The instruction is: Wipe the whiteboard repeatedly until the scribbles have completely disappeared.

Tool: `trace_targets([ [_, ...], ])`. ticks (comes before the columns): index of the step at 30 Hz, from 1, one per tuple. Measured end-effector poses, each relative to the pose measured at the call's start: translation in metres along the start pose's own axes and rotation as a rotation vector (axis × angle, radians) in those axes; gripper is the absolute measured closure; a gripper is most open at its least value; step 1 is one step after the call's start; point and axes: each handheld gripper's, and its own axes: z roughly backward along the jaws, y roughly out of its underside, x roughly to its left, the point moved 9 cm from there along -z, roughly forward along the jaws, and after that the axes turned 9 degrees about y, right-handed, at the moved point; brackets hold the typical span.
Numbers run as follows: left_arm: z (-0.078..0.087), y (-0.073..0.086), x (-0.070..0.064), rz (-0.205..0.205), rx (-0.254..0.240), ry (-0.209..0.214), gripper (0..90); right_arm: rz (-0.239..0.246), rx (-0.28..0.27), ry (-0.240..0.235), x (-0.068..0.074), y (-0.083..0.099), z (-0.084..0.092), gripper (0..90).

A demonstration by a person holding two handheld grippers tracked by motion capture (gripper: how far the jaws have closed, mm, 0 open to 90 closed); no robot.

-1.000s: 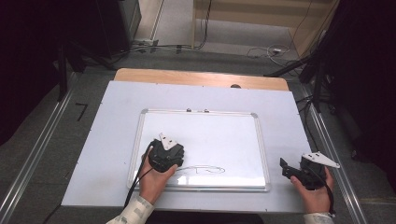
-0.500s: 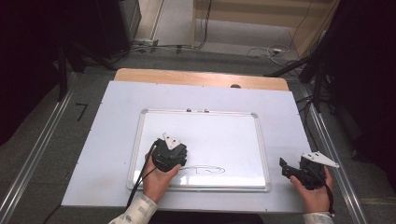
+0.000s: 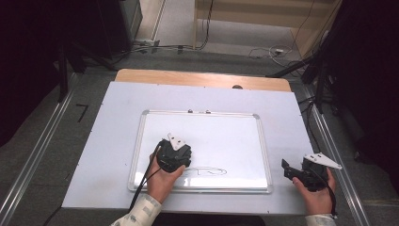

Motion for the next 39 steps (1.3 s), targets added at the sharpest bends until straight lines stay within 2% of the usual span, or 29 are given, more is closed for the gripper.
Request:
trace_targets([
  [14, -0.007, -0.005, -0.009, -0.013, -0.001, 0.009, 41.2, -0.001, -0.002, 0.001, 0.000, 0.000, 0.000, 17.4],
  [23, -0.014, -0.009, -0.022, -0.026, 0.000, 0.023, 41.1, 0.000, -0.004, 0.002, -0.001, 0.000, 0.000, 17.5],
  [39, -0.021, -0.014, -0.035, -0.039, 0.002, 0.035, 41.1, 0.000, -0.004, 0.001, -0.001, 0.000, 0.001, 17.5],
])
